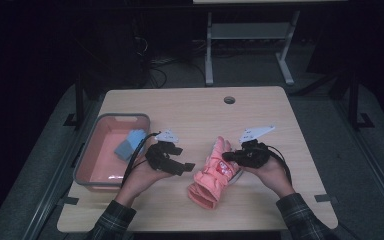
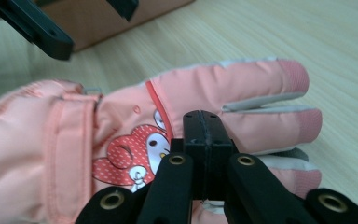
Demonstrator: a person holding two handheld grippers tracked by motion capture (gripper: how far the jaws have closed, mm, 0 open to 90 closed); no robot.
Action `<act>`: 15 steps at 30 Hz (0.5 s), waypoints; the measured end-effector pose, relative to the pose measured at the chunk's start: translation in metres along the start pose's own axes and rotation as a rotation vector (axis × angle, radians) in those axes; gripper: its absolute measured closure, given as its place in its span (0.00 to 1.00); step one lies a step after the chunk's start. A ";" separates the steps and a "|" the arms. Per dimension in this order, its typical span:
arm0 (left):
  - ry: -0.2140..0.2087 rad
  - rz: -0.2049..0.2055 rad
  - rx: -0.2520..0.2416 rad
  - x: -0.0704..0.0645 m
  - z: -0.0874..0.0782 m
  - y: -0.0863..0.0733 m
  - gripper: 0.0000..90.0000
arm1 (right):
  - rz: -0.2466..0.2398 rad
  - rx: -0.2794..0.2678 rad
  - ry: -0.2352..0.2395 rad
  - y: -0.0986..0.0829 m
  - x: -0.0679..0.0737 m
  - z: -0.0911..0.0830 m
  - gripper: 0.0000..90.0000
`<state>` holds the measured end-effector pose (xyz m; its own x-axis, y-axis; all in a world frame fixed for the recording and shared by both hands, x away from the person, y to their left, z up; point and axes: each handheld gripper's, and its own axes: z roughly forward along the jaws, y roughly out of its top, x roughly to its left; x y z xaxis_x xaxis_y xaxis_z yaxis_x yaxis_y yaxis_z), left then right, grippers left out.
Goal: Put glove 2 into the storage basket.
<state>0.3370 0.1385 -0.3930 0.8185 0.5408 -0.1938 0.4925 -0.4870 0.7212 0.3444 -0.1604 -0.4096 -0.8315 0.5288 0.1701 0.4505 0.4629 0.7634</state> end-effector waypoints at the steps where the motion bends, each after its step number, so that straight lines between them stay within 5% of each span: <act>1: -0.001 0.002 0.002 0.000 0.000 0.000 0.23 | 0.002 0.011 -0.001 -0.001 0.000 0.004 1.00; 15: -0.011 0.023 -0.001 -0.005 0.003 0.006 0.20 | -0.023 0.133 -0.020 -0.013 0.005 0.033 1.00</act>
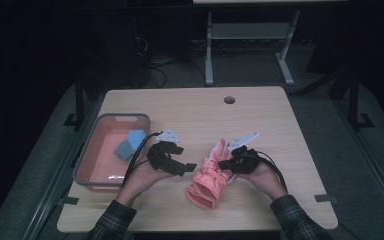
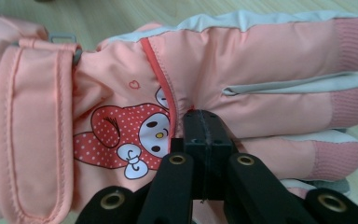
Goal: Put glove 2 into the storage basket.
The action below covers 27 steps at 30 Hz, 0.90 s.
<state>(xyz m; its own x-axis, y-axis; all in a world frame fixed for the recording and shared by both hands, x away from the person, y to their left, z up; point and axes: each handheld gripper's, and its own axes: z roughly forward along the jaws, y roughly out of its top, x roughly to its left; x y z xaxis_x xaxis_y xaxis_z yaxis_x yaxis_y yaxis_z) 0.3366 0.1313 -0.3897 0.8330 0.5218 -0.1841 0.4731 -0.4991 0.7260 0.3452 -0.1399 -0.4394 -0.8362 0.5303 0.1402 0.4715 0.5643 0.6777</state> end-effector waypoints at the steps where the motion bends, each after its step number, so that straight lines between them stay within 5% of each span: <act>1: -0.001 0.011 0.004 0.000 0.001 0.002 0.20 | 0.003 0.005 -0.003 -0.001 0.001 0.002 1.00; 12: -0.040 0.045 0.043 -0.013 0.037 0.026 0.18 | 0.017 -0.025 0.018 -0.008 -0.002 0.008 1.00; 16: -0.063 0.031 0.089 -0.015 0.059 0.026 0.17 | 0.014 -0.025 0.012 -0.009 -0.001 0.007 1.00; 27: -0.094 -0.054 0.146 -0.001 0.084 0.011 0.15 | 0.009 -0.027 0.011 -0.009 -0.001 0.008 1.00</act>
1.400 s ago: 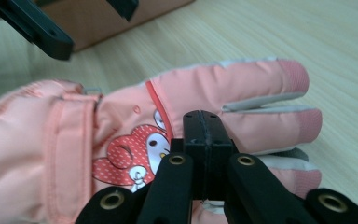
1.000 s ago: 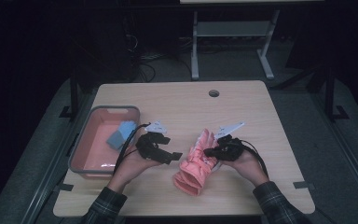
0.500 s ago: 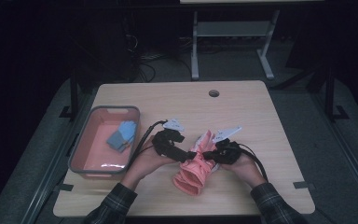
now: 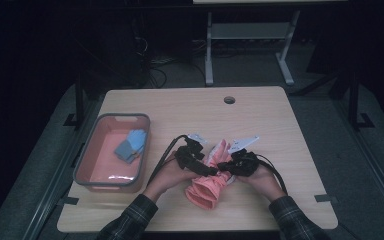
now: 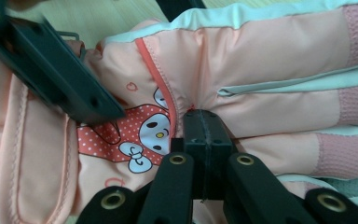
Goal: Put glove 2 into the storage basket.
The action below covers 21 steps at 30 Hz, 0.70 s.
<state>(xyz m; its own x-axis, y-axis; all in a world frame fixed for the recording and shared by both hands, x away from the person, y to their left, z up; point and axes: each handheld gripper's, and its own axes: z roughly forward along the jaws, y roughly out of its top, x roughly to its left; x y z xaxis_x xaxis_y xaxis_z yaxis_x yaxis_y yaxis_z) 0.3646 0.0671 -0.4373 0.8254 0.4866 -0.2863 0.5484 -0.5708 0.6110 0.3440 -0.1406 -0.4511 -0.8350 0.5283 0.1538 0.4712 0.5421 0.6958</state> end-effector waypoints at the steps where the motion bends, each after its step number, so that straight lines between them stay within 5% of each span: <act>1: -0.001 -0.001 0.009 0.000 0.002 -0.001 0.15 | 0.001 0.001 -0.001 0.000 0.000 0.000 1.00; 12: -0.075 -0.102 0.052 0.008 0.018 -0.008 0.15 | -0.006 0.001 -0.009 -0.002 0.002 0.001 1.00; 21: -0.104 -0.100 0.033 0.007 0.021 -0.008 0.16 | -0.010 0.002 -0.009 -0.001 0.002 0.001 1.00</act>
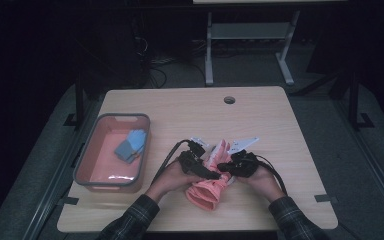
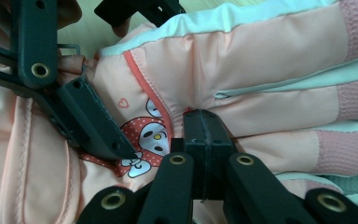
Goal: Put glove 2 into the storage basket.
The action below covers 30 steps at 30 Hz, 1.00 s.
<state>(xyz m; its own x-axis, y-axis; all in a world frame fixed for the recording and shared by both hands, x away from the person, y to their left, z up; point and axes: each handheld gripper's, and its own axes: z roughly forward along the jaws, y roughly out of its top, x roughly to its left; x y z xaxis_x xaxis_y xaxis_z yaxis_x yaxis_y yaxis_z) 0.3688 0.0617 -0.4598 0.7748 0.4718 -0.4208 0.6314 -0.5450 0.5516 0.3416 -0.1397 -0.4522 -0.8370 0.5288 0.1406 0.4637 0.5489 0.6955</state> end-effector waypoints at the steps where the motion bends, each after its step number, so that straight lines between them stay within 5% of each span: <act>1: -0.006 -0.006 -0.003 0.000 0.000 0.000 0.16 | 0.000 0.002 0.000 0.000 0.000 0.000 1.00; 9: -0.034 -0.021 -0.004 0.000 0.000 -0.001 0.29 | -0.009 0.004 -0.004 0.001 0.001 0.001 1.00; 25: 0.006 0.012 0.016 0.001 -0.004 -0.001 0.58 | -0.012 -0.012 0.005 0.003 -0.001 -0.004 1.00; 30: -0.005 0.015 0.007 0.001 -0.006 -0.001 0.62 | 0.005 -0.037 0.024 0.003 0.000 -0.016 0.86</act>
<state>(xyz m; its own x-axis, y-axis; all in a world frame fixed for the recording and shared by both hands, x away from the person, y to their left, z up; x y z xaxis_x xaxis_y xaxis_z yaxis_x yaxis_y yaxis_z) 0.3688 0.0670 -0.4565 0.7846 0.4599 -0.4158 0.6196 -0.5569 0.5532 0.3386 -0.1485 -0.4393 -0.8416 0.5157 0.1609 0.4573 0.5216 0.7203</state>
